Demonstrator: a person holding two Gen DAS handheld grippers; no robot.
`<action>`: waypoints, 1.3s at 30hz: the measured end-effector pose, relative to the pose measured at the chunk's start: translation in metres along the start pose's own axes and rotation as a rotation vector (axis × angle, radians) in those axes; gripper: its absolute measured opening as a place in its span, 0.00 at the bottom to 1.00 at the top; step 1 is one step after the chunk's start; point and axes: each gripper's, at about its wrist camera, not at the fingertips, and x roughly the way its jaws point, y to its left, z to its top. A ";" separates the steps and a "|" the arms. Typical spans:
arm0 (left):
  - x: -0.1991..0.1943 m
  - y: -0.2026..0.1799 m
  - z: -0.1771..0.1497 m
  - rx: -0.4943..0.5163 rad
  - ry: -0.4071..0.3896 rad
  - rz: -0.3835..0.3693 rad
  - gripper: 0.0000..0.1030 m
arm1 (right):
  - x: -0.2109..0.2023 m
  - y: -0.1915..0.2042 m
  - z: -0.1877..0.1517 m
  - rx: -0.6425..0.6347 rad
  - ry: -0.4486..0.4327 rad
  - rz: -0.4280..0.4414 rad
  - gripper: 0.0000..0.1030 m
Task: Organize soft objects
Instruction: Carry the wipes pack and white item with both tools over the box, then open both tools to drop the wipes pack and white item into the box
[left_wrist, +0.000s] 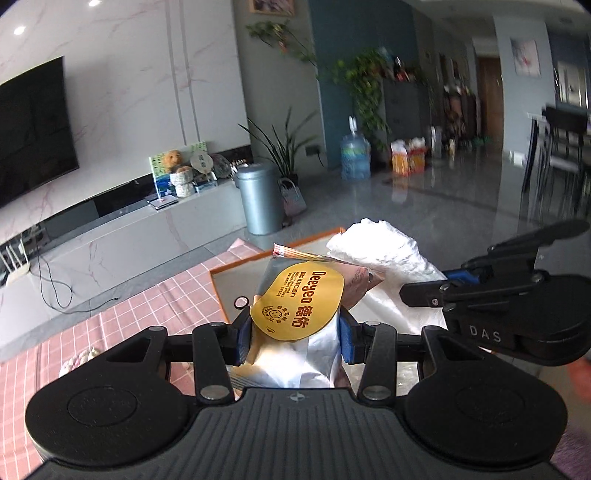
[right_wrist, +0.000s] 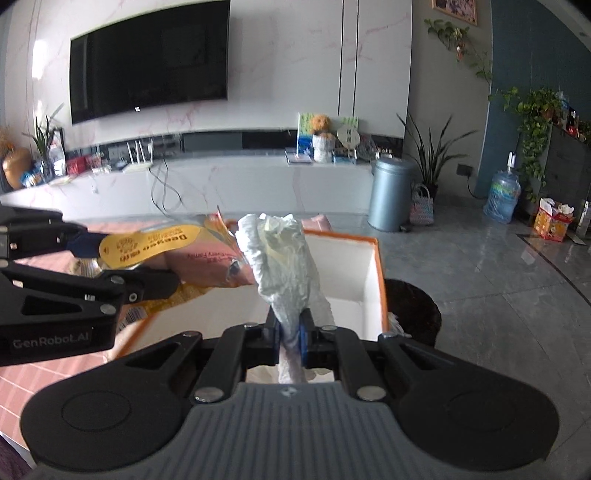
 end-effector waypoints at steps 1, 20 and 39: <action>0.004 -0.003 0.000 0.016 0.011 0.000 0.50 | 0.005 -0.003 0.000 -0.003 0.013 -0.002 0.07; 0.078 -0.029 -0.012 0.278 0.255 0.027 0.50 | 0.094 -0.033 -0.002 -0.043 0.284 0.024 0.07; 0.104 -0.051 -0.033 0.513 0.358 0.069 0.55 | 0.120 -0.006 -0.001 -0.239 0.368 -0.006 0.17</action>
